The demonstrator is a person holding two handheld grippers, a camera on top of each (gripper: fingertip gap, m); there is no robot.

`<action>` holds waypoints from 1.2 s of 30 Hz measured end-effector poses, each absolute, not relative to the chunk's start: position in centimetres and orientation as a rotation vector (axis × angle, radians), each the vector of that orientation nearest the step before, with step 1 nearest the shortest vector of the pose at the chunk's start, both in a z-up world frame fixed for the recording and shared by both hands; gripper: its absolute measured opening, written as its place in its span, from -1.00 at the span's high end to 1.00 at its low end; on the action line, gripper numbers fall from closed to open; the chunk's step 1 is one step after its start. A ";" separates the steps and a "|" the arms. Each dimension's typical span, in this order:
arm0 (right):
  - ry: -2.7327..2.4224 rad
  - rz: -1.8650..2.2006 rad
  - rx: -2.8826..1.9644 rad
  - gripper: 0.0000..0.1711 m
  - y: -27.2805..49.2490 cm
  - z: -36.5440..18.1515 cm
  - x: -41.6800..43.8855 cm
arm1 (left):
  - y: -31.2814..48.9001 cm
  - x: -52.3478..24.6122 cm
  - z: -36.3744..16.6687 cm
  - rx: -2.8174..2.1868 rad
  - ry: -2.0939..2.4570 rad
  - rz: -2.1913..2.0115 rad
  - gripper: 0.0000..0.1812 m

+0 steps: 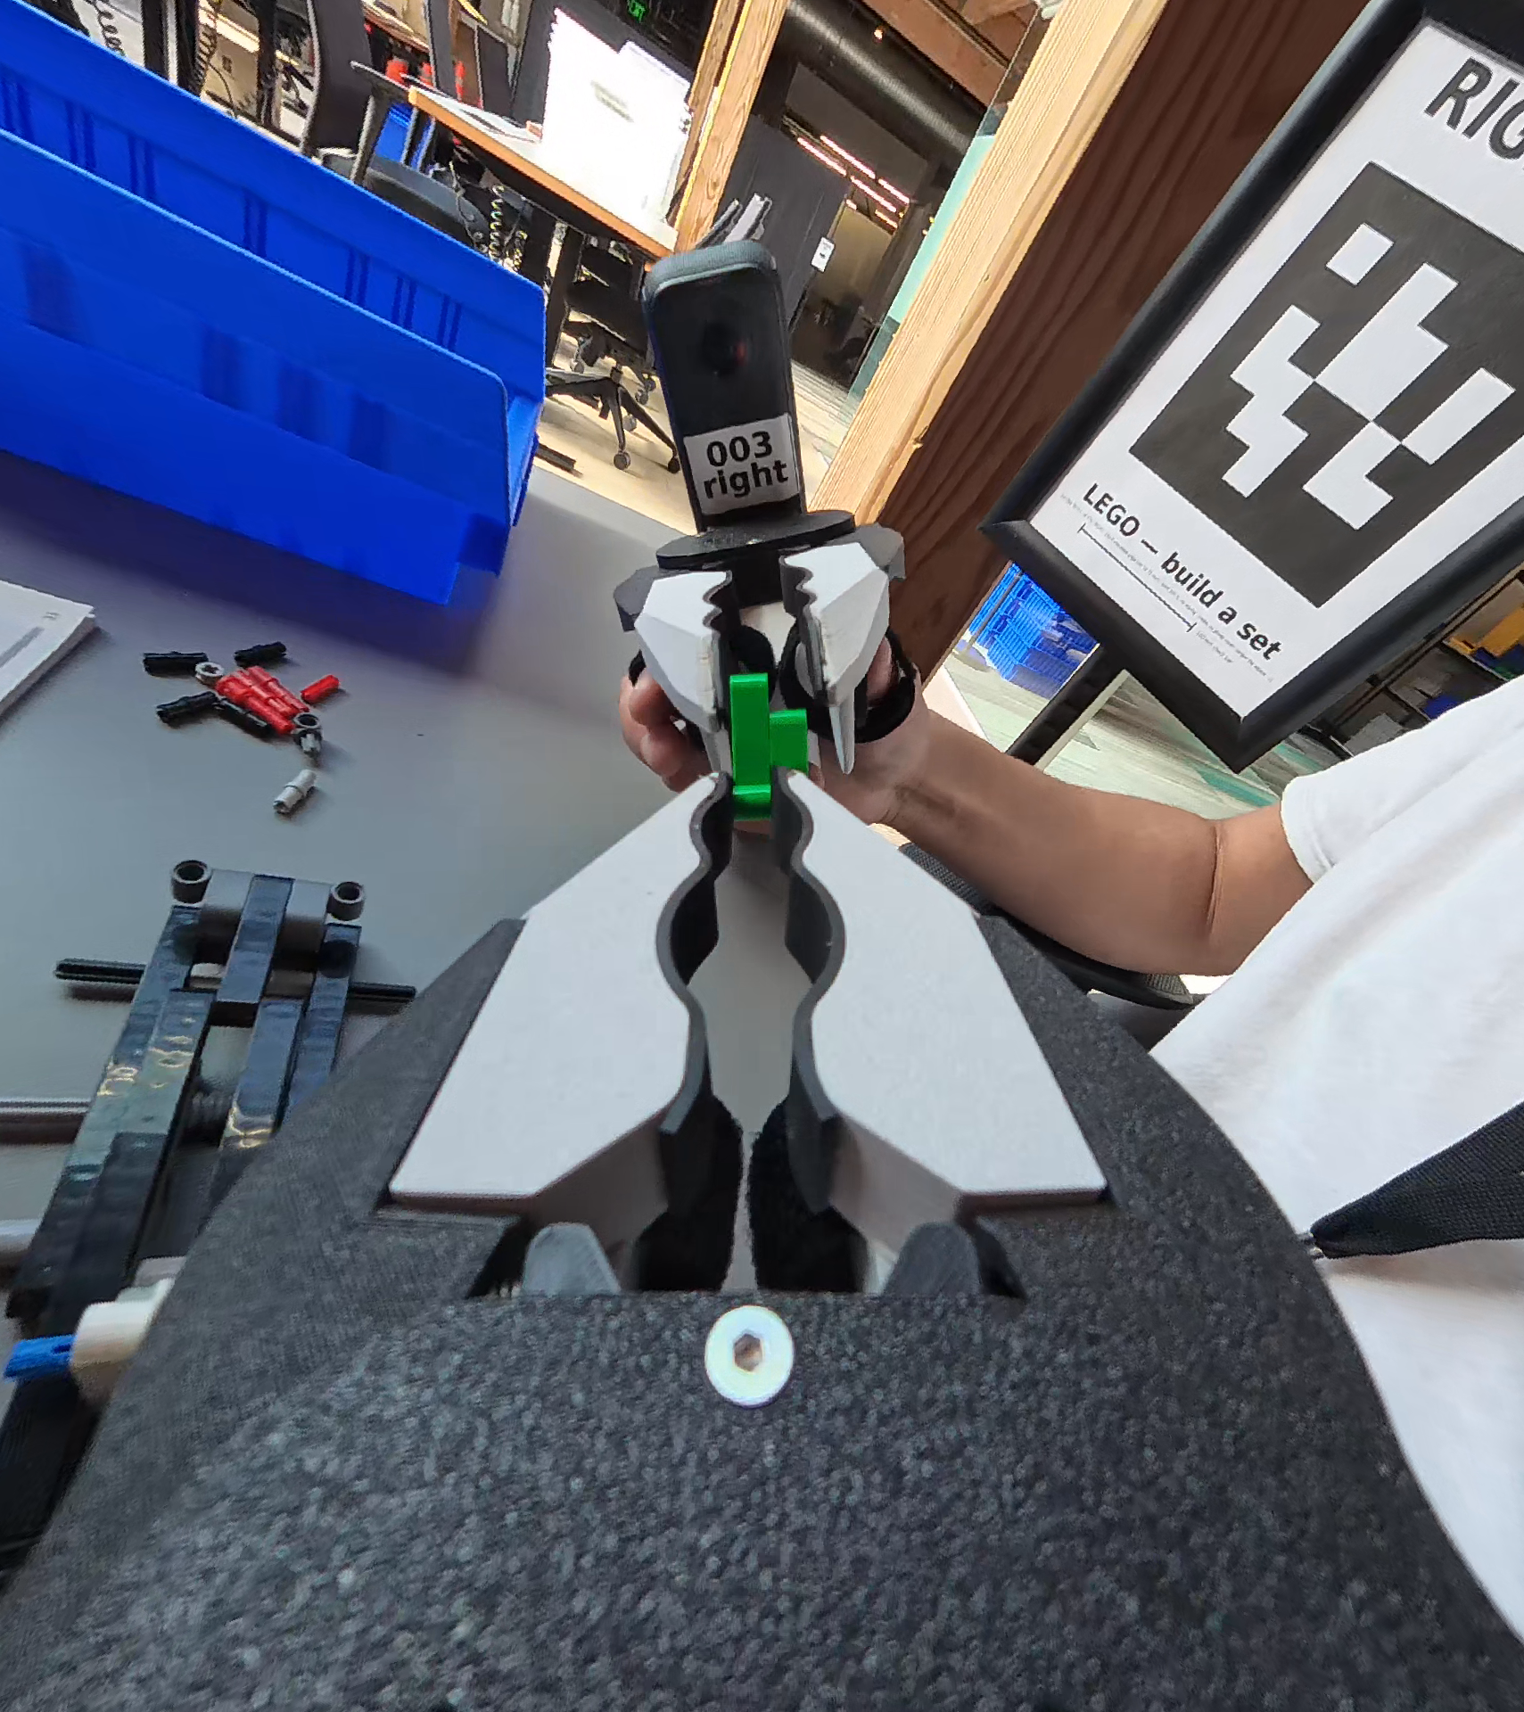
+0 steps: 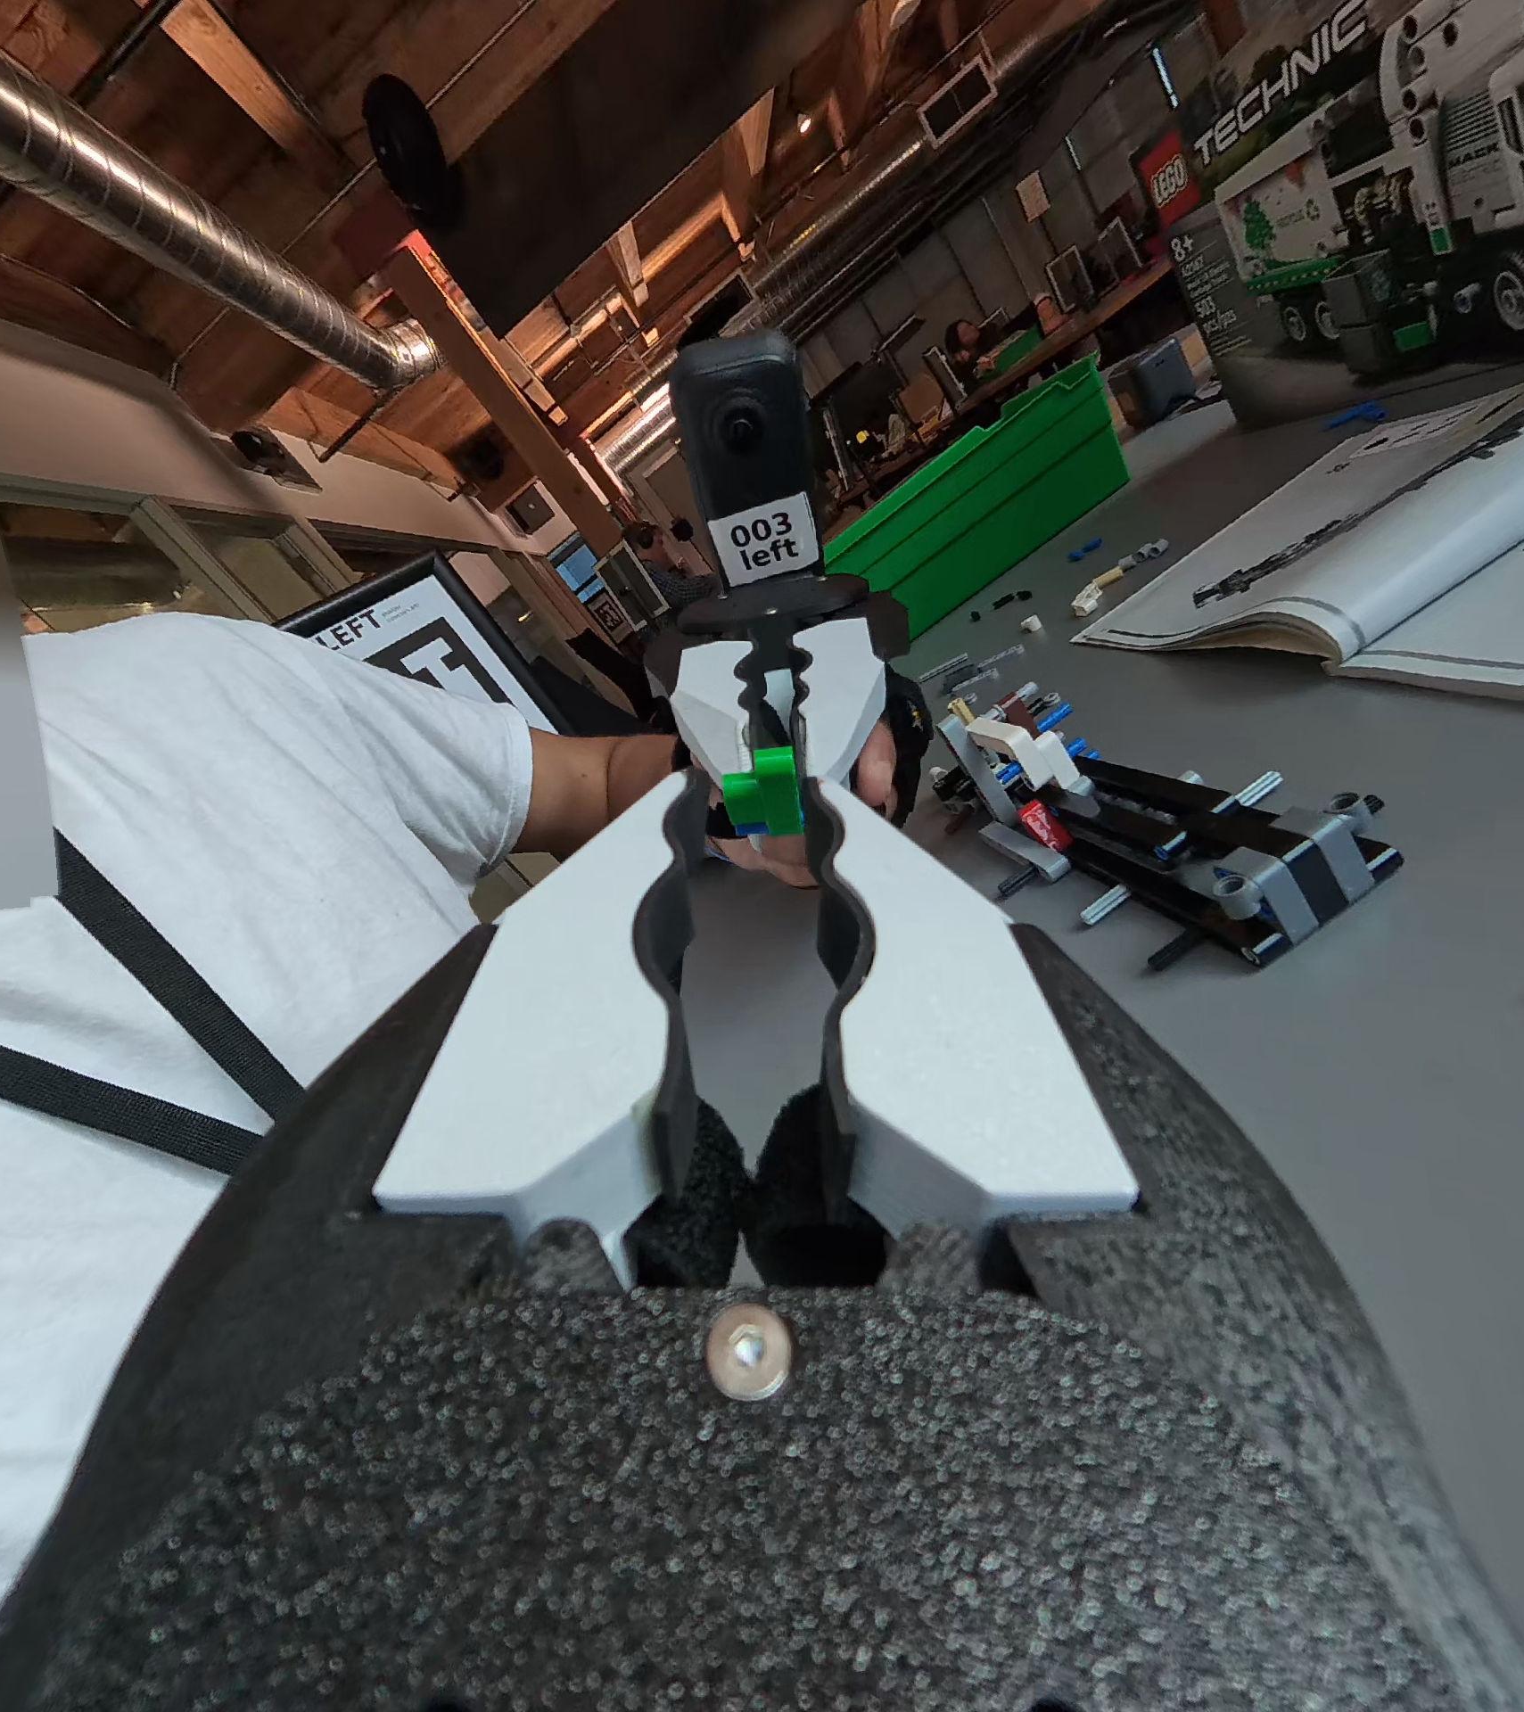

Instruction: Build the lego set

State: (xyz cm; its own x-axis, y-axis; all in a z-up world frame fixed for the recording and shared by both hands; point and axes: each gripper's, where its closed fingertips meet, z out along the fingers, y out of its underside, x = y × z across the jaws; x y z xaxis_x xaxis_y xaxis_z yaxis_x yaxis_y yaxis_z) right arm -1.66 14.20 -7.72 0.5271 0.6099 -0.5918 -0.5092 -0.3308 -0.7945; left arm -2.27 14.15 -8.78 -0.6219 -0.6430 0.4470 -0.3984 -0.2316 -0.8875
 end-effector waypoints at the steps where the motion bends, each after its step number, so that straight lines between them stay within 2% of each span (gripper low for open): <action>1: -0.090 1.146 -1.528 0.78 14.1 -7.6 -1.7 | 14.0 -2.3 -8.8 -1.256 1.821 -1.961 0.93; 10: -0.111 1.169 -1.528 0.91 13.8 -7.6 -2.1 | 13.1 -2.9 -8.9 -1.227 1.849 -1.982 0.93; 16: -0.143 1.107 -1.563 0.92 13.8 -8.0 -2.4 | 13.1 -3.3 -9.2 -1.197 1.865 -1.965 0.93; 23: -0.109 1.114 -1.604 0.92 14.1 -8.7 -2.2 | 13.9 -3.7 -9.9 -1.080 1.942 -1.795 0.92; 26: -0.088 1.136 -1.579 0.92 14.0 -8.4 -1.8 | 13.9 -3.7 -9.9 -1.052 1.951 -1.763 1.00; 33: -0.049 1.193 -1.525 0.92 13.7 -7.8 -1.1 | 14.4 -3.4 -10.8 -1.022 1.976 -1.622 1.00; 36: -0.036 1.212 -1.529 0.93 13.7 -7.9 -0.9 | 15.6 -3.3 -11.0 -0.982 2.022 -1.487 0.94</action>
